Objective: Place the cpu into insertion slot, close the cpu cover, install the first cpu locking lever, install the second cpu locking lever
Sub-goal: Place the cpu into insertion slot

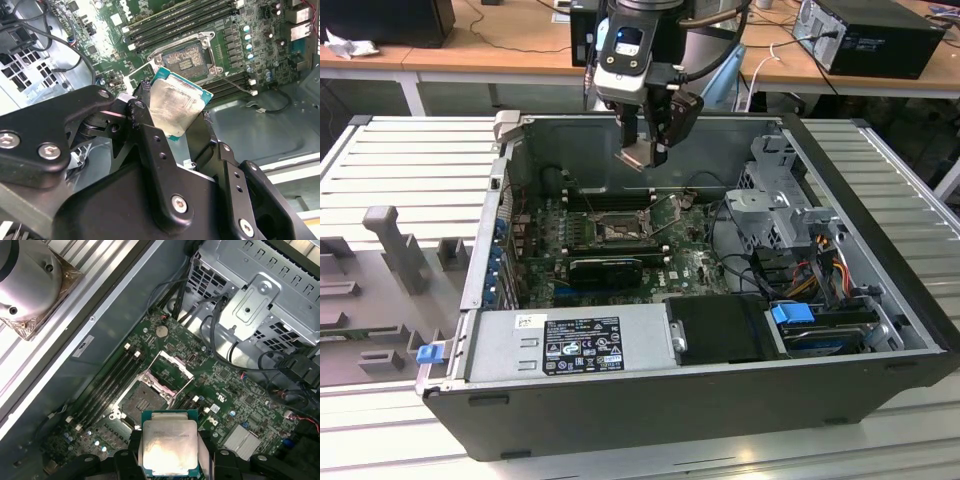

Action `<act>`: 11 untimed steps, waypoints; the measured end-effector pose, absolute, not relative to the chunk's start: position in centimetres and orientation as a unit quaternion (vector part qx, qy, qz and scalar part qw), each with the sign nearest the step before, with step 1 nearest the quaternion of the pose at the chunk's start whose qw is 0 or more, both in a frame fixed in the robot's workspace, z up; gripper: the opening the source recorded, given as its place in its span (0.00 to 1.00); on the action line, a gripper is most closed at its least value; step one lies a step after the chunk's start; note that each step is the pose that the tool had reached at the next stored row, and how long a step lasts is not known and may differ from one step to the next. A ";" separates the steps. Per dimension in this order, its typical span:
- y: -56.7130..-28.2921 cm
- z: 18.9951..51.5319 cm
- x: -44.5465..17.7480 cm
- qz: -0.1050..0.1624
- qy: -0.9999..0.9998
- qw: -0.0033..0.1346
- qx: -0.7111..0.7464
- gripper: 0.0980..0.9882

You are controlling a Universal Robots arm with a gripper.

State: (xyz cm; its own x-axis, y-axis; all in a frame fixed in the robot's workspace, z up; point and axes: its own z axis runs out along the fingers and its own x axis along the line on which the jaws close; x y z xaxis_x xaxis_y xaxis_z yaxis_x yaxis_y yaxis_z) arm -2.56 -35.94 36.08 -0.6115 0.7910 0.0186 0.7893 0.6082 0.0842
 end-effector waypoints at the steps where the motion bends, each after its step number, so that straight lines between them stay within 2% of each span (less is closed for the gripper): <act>1: -35.9 36.1 -2.6 0.042 0.896 0.010 0.441 0.48; 11: -35.9 35.8 -2.6 0.041 0.858 0.014 0.511 0.48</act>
State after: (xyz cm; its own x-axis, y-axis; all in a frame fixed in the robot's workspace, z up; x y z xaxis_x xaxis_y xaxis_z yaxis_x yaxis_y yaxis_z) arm -2.56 -35.94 35.80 -0.4767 0.8789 0.0184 0.8767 0.4737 0.0837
